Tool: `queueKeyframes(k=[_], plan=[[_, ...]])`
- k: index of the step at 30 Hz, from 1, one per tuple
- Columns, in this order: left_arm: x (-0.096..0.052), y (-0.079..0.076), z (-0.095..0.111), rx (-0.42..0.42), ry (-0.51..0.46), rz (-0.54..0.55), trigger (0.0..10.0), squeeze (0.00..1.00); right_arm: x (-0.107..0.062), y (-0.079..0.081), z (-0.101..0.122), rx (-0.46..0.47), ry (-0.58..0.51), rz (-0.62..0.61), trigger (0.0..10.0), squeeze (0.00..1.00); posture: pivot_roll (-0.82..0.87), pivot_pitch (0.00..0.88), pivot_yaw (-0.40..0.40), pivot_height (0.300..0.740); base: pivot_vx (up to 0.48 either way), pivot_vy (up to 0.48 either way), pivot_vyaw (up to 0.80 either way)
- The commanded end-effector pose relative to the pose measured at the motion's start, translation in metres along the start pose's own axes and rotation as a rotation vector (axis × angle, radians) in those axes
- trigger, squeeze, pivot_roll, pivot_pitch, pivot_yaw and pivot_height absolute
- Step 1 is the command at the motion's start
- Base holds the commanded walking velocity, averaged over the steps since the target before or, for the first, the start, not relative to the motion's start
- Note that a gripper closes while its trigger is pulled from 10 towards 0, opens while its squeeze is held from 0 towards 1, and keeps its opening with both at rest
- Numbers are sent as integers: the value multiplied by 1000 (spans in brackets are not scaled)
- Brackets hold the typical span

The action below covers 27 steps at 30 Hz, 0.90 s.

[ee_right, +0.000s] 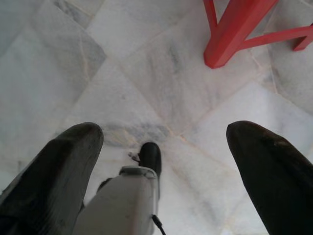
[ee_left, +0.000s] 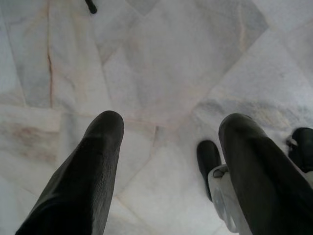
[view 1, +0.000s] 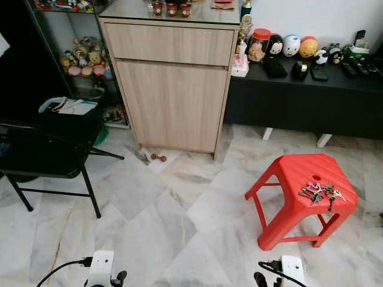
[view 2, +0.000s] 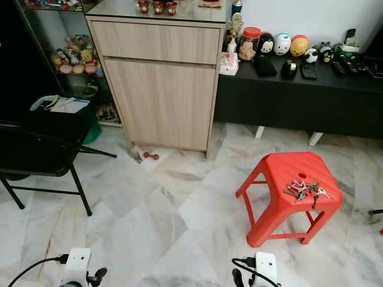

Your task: Hang keys on a hook

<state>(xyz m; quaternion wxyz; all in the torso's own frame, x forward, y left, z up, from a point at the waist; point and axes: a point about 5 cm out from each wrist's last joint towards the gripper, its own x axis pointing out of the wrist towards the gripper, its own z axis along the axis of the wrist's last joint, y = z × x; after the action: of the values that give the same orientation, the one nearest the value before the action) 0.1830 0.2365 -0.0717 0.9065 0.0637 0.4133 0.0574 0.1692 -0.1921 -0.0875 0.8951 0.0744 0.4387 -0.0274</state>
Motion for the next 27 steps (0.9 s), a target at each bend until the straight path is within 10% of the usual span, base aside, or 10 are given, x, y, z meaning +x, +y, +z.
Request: queueKeyframes(k=[1, 27], plan=[[1, 2, 1, -9, 10, 15, 10000, 0, -1, -1, -5, 22, 20, -13, 10000, 0, 85, 0, -18, 740, 0, 0, -688], [-8, 8, -26, -46, 67, 63, 10000, 0, -8, 2, -32, -1, 92, -12, 10000, 0, 73, 0, -55, 740, 0, 0, -680]])
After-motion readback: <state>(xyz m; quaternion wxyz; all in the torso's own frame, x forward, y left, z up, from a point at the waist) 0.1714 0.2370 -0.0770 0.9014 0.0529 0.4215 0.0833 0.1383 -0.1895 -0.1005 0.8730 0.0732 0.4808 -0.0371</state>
